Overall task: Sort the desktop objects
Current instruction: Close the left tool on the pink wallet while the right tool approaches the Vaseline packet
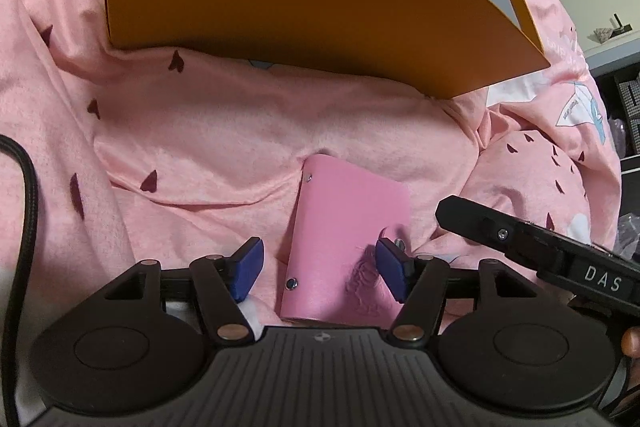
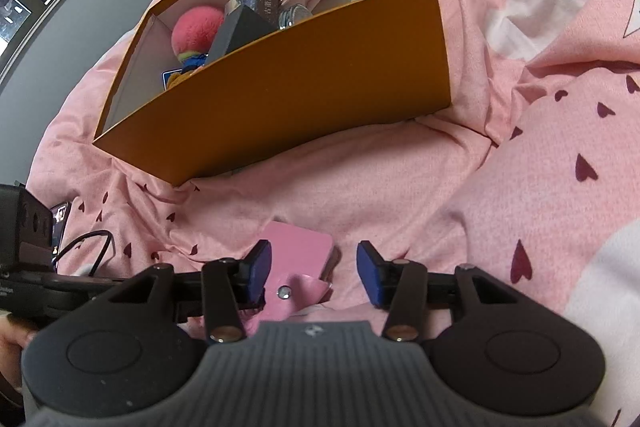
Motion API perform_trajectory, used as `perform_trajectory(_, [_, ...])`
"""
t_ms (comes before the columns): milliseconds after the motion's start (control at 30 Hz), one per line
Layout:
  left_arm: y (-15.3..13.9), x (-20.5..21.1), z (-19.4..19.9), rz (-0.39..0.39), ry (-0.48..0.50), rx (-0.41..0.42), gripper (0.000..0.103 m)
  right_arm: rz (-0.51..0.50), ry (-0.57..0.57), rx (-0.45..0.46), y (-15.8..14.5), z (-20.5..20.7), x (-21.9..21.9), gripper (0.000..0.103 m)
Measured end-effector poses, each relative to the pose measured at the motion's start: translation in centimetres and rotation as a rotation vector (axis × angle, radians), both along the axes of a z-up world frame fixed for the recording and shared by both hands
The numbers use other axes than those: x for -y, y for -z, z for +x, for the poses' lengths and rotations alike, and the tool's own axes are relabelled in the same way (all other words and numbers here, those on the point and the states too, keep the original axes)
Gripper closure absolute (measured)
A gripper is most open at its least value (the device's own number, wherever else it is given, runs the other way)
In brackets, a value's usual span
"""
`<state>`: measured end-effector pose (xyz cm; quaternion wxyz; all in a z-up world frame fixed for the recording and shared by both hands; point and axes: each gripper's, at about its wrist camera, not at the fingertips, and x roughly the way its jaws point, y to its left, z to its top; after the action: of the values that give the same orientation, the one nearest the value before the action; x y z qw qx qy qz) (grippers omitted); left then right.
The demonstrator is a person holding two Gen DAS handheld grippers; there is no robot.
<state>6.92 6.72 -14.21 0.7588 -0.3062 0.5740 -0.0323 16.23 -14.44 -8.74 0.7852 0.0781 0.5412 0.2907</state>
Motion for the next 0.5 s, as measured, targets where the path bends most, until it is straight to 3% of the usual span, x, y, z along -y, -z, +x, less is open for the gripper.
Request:
perform_trajectory(100, [-0.3, 0.1, -0.2, -0.018, -0.006, 0.013, 0.049, 0.000, 0.000, -0.001, 0.0, 0.0, 0.0, 0.052])
perform_trajectory(367, [-1.7, -0.2, -0.6, -0.006, -0.049, 0.058, 0.067, -0.008, 0.006, 0.001, -0.1, -0.2, -0.1, 0.056])
perform_trajectory(500, [-2.8, 0.0, -0.7, -0.013, -0.047, 0.103, 0.067, -0.008, 0.005, -0.009, 0.1, -0.2, 0.1, 0.077])
